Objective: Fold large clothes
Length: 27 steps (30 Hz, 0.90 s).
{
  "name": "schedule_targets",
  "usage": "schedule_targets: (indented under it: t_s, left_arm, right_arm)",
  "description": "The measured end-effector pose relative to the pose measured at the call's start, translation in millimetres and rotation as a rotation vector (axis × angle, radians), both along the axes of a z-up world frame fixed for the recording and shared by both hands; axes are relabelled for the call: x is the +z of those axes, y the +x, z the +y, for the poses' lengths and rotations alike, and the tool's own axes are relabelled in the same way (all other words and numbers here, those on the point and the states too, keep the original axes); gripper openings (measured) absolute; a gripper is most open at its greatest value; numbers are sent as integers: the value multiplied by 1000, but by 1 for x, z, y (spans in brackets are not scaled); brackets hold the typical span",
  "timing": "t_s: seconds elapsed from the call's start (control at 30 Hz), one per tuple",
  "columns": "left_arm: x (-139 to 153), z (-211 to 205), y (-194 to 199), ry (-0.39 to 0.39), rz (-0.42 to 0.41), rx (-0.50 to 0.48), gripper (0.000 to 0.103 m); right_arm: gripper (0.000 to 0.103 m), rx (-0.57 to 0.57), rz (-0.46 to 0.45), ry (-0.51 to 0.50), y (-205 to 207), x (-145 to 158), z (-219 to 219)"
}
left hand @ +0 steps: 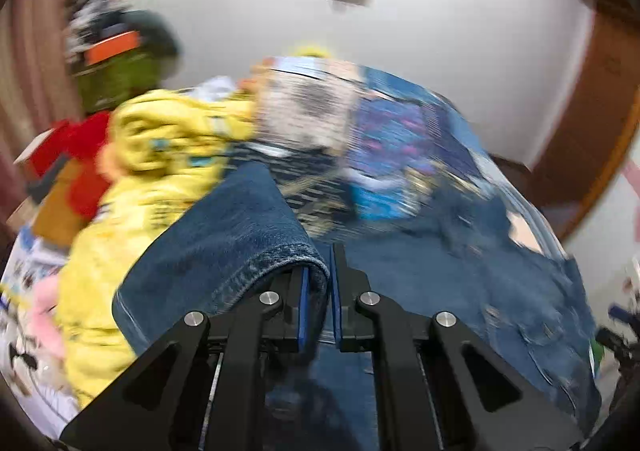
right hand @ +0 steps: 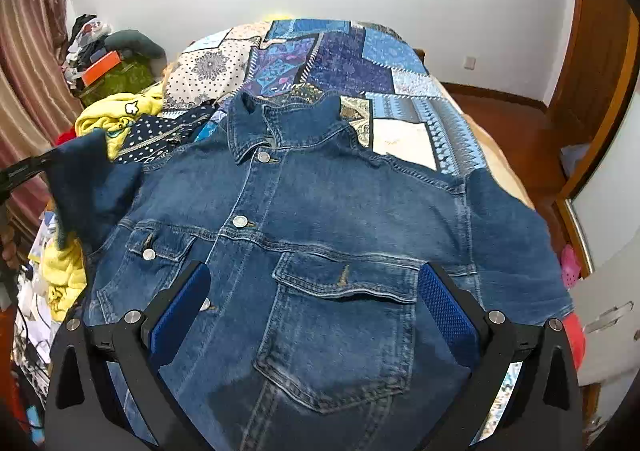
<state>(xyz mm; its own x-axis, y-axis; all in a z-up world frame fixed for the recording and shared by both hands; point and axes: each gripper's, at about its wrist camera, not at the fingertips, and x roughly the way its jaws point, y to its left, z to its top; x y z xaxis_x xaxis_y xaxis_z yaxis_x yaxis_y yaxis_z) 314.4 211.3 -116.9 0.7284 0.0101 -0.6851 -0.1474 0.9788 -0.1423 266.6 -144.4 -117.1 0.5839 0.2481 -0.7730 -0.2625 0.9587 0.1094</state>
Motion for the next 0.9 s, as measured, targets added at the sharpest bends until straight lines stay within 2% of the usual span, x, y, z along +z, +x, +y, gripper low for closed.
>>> schedule_targets:
  t_s: [0.1, 0.27, 0.4, 0.53, 0.57, 0.63, 0.67, 0.7, 0.83, 0.9]
  left_arm:
    - [-18, -52, 12, 31, 51, -112, 8]
    - [-62, -110, 21, -35, 175, -233, 8]
    - [-94, -141, 21, -10, 266, -245, 8]
    - [-105, -146, 16, 0, 278, -219, 9]
    - [-105, -145, 15, -10, 283, -218, 11]
    - [-101, -138, 13, -69, 304, -221, 27]
    - [-99, -134, 9, -102, 305, -219, 43]
    - [-93, -126, 6, -130, 295, -206, 56]
    - [-70, -98, -14, -176, 228, -142, 61]
    - [-63, -75, -22, -210, 203, -96, 71]
  right_arm:
    - [103, -3, -14, 2, -6, 3, -7]
    - [103, -3, -26, 31, -15, 8, -18]
    - [103, -4, -34, 25, -21, 8, -21]
    - [103, -5, -39, 23, -24, 7, -24]
    - [103, -6, -39, 22, -24, 7, -24]
    - [103, -9, -36, 21, -23, 6, -23]
    - [103, -10, -34, 22, -23, 6, -23]
    - [103, -14, -33, 22, -23, 5, -23]
    - [103, -18, -27, 29, -20, 4, -20]
    - [103, -17, -23, 29, -19, 3, -18]
